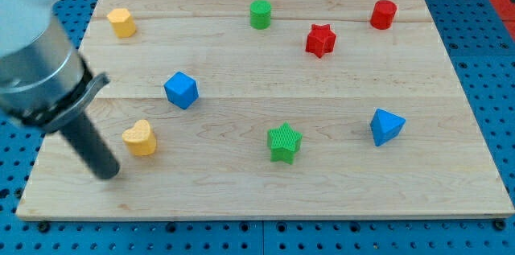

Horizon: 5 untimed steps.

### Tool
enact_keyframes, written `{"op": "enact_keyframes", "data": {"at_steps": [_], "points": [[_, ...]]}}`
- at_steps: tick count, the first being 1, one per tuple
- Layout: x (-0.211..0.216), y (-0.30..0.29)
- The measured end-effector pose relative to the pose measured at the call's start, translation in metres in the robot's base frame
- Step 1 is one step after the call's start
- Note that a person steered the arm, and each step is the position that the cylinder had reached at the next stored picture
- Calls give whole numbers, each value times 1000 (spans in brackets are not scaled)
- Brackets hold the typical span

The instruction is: Move the yellow heart into the blue cube towards the center

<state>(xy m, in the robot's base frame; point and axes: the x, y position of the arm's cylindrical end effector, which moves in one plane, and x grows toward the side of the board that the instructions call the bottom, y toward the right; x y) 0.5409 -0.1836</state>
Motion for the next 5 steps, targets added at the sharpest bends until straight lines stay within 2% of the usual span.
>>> {"op": "enact_keyframes", "data": {"at_steps": [1, 3, 5], "points": [[-67, 21], [-93, 28], [-53, 29]]}}
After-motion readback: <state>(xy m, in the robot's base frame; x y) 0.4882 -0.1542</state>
